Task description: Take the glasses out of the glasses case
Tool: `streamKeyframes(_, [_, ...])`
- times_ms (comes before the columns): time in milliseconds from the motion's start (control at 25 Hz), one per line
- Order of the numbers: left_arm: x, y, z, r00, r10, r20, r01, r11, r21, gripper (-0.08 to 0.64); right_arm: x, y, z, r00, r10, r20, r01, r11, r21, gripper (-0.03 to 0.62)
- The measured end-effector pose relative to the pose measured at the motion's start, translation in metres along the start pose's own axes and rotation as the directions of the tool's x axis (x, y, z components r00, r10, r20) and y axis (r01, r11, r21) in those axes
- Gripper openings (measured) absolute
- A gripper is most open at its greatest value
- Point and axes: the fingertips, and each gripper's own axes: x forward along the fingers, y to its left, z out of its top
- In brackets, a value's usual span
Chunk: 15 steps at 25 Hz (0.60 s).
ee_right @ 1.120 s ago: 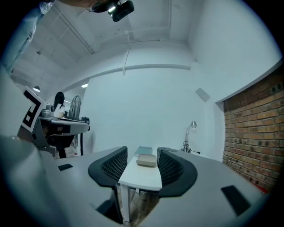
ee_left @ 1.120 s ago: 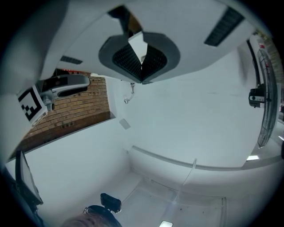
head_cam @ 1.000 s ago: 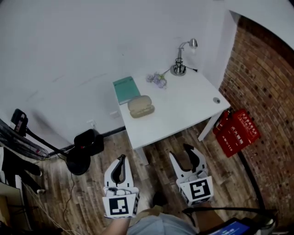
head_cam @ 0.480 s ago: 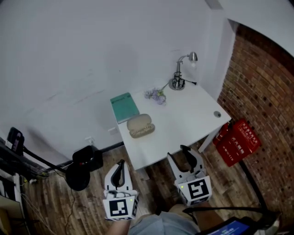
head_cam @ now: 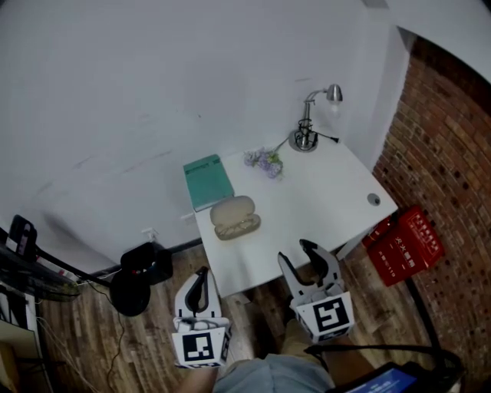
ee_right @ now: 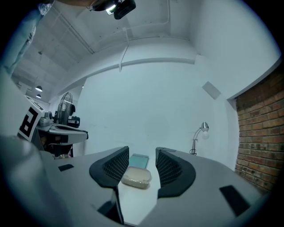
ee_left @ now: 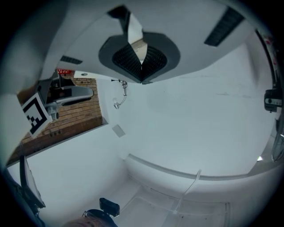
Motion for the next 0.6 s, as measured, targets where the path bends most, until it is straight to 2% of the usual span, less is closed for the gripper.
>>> streamKeyframes(120, [0.024, -0.002, -0.001, 0.999, 0.033, -0.031, -0.033, 0.999, 0.004, 0.006, 0.024, -0.015, -0.011, 0.999, 0.045, -0.016, -0.045, 0.999, 0.024, 0.204])
streamKeyframes(320, [0.071, 0.0, 0.001, 0.992, 0.121, -0.031, -0.12, 0.992, 0.025, 0.006, 0.078, -0.046, -0.017, 0.988, 0.152, -0.007, -0.151, 0.988, 0.044, 0.201])
streamKeyframes(600, [0.121, 0.016, 0.019, 0.961, 0.277, -0.019, -0.276, 0.96, 0.045, 0.006, 0.15, -0.075, -0.006, 0.953, 0.303, 0.026, -0.304, 0.952, 0.045, 0.198])
